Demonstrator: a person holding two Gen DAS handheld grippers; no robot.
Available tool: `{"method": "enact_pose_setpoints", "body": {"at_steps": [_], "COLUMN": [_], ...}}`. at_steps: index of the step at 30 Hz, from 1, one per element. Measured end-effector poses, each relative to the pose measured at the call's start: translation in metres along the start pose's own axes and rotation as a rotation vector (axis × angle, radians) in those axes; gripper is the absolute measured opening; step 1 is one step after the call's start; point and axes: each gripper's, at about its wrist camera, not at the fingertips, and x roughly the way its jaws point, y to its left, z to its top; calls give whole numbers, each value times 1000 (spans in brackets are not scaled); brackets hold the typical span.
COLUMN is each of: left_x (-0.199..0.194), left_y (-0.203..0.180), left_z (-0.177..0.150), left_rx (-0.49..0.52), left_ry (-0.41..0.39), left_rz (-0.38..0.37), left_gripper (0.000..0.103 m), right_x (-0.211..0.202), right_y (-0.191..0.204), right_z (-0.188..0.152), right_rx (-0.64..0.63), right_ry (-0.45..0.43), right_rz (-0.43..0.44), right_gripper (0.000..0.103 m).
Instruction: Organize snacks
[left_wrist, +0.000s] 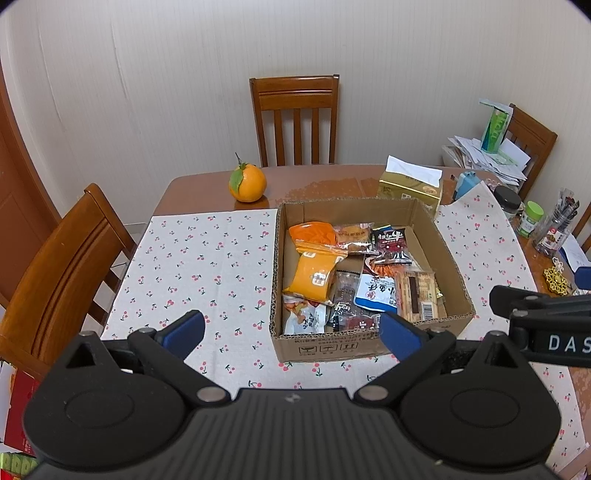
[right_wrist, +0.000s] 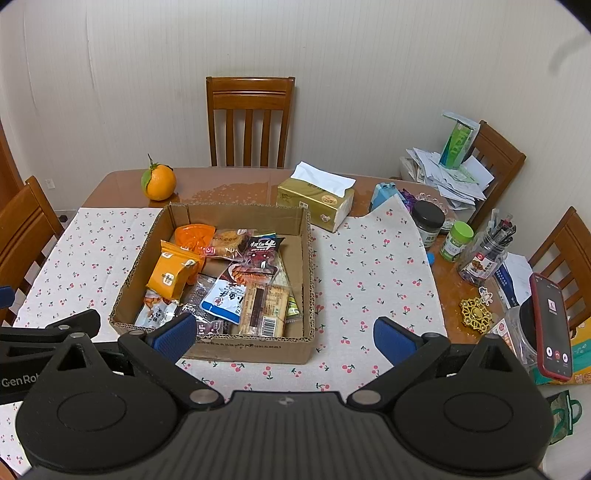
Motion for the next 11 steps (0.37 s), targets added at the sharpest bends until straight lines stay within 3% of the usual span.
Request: {"method": "enact_pose_setpoints", "body": {"at_steps": [11], "left_x": [3], "left_y": [3], "left_z": [-3], "left_rx": [-13], "left_ry": [13], "left_rz": [-12], "left_gripper": [100], "right_x": [2], "right_y": [0], "right_z": [-1], "right_rx": [-3], "right_ry": [2], "right_rz": [10], "right_gripper": [103]}}
